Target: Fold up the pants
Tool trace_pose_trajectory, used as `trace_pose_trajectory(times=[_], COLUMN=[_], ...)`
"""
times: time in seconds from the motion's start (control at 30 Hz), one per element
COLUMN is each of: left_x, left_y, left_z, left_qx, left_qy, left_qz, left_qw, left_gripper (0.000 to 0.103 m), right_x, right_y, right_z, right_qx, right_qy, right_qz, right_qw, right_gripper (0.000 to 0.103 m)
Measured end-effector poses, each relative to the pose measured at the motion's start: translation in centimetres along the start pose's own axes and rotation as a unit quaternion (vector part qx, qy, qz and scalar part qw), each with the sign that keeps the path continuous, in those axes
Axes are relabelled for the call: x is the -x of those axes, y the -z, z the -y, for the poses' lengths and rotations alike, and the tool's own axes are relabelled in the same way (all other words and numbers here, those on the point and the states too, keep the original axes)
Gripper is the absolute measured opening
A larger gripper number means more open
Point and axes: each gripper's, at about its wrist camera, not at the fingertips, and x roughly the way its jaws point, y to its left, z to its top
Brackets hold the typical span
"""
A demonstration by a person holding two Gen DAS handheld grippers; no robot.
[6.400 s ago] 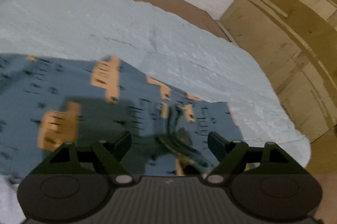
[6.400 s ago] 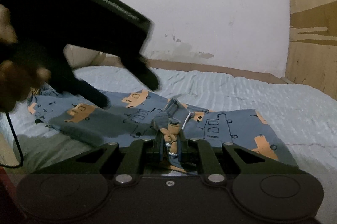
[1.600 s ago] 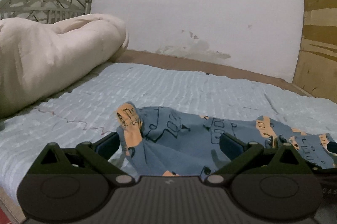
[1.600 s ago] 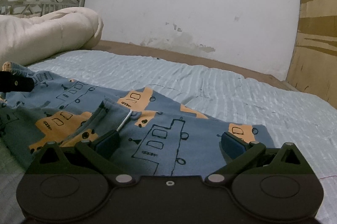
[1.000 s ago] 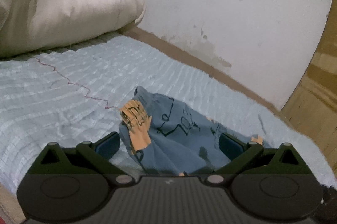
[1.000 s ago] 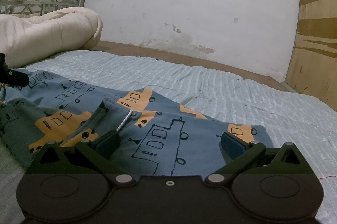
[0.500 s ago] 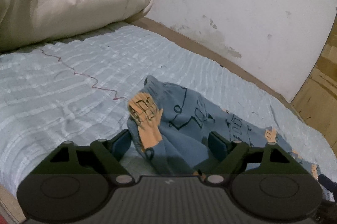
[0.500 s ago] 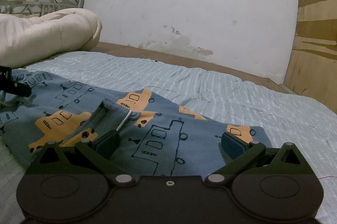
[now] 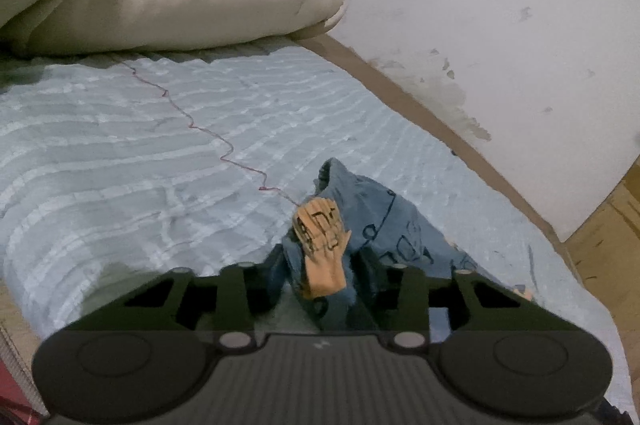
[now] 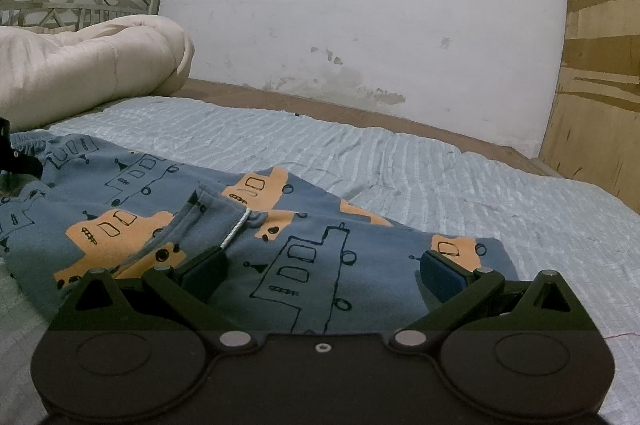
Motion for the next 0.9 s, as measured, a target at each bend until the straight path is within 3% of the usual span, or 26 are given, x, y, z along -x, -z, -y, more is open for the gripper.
trace_pose_trajectory(times=[0.1, 0.2, 0.4, 0.6, 0.77, 0.9], left_x=[0.1, 0.3, 1.4, 3.6, 5.8, 7.3], left_y=[-0.2, -0.3, -0.3, -1.2, -1.3, -0.2], left_z=[0.1, 0.2, 1.9, 6.1, 12.2, 17.8], left_qx=[0.006, 0.006, -0.031, -0.076, -0.146, -0.202], left_qy=[0.000, 0.005, 0.004, 0.038, 0.084, 0.125], left_qz=[-0.001, 0.001, 0.026, 0.048, 0.058, 0.061], left_qw=[1.0000, 1.0000, 0.9992, 0.9952, 0.9840, 0.9696], left_gripper=[0.021, 0.016, 0.014, 0.014, 0.014, 0.014], right_x=[0.0, 0.0, 0.2, 0.8, 3.3, 4.9], right_y=[0.0, 0.0, 0.1, 0.2, -0.1, -2.0], right_z=[0.0, 0.0, 0.0, 0.5, 3.1, 7.0], right_qx=[0.000, 0.001, 0.002, -0.013, -0.075, -0.097], right_qy=[0.001, 0.001, 0.004, -0.004, -0.048, -0.027], right_qz=[0.000, 0.000, 0.005, 0.023, 0.074, 0.088], right_qw=[1.000, 1.000, 1.000, 1.000, 0.993, 0.991], right_gripper=[0.102, 0.102, 0.102, 0.102, 0.102, 0.102])
